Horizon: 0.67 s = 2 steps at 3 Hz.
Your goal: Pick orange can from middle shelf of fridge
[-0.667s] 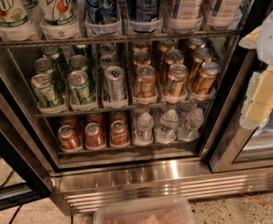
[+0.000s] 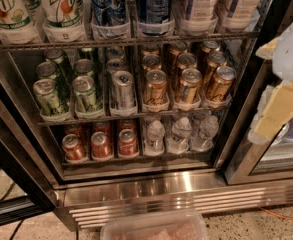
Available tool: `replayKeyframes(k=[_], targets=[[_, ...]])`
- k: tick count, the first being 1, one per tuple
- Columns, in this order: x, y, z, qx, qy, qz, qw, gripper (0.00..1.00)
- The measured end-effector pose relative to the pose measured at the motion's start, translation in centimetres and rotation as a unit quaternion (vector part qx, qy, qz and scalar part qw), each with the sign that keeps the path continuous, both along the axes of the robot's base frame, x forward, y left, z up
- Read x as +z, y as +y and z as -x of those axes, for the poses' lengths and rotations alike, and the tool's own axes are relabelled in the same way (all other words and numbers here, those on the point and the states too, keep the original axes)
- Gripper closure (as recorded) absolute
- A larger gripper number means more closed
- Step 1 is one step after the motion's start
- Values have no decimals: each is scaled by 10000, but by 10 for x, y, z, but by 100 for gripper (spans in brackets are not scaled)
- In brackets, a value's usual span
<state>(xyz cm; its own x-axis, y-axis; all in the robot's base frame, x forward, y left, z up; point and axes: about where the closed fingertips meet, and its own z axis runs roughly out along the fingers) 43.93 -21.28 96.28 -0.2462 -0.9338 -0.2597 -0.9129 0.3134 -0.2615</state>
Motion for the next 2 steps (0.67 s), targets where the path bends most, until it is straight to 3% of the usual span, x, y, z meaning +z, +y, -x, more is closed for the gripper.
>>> replayKeyframes(k=[1,2], targets=[[-42,12,24,-360,-25,-701,9969,0],[-94,33,37,-498,-32,-1347,9896,0]])
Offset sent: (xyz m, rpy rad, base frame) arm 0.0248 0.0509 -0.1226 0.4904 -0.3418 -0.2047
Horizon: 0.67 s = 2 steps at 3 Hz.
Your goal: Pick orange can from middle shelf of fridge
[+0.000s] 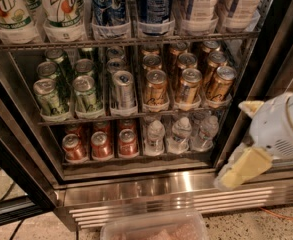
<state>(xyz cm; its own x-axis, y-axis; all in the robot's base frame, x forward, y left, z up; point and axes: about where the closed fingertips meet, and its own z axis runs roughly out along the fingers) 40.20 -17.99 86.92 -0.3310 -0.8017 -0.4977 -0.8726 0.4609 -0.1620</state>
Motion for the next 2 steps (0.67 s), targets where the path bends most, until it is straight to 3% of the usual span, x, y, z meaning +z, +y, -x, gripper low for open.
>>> replayKeyframes(k=[1,2], targets=[[-30,14,-19,-182,-299,-528,9980,0],[-21,12,-37,-356,-659,-565,9956,0]])
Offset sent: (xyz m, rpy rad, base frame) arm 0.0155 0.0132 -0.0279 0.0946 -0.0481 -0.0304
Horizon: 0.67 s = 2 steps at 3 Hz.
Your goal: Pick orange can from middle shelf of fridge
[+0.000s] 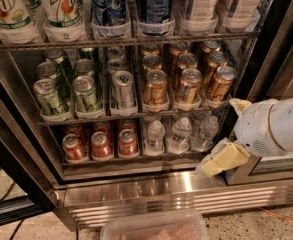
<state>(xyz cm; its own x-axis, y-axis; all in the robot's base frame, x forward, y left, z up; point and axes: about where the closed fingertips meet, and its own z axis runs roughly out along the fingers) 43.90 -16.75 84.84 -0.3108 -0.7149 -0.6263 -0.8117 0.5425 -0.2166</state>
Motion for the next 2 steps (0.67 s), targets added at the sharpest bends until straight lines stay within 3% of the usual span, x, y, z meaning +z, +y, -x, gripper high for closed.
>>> replayKeyframes(k=[1,2], targets=[[0,0,0,-1,0,-1,10000,0],[-10,0,-2,-344,-101,-281,9990,0]])
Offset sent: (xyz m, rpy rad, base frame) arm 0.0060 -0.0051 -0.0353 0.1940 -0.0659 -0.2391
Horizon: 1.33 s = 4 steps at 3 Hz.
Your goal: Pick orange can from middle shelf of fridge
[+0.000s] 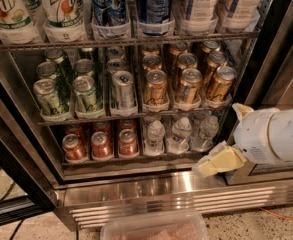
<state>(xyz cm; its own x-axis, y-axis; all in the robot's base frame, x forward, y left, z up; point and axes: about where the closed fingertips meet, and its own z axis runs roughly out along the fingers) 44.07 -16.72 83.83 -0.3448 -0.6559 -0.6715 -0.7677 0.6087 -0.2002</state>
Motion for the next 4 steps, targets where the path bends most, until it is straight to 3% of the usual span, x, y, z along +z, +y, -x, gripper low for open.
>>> replayKeyframes(k=[1,2,3,4], targets=[[-19,4,1,-485,-298,-437,9974,3],[-25,4,-8,-949,-789,-778,9893,2],[-19,-6,-28,-1410,-1340,-968,9761,19],[-15,-12,-44,-1613,-1690,-1122,9658,37]])
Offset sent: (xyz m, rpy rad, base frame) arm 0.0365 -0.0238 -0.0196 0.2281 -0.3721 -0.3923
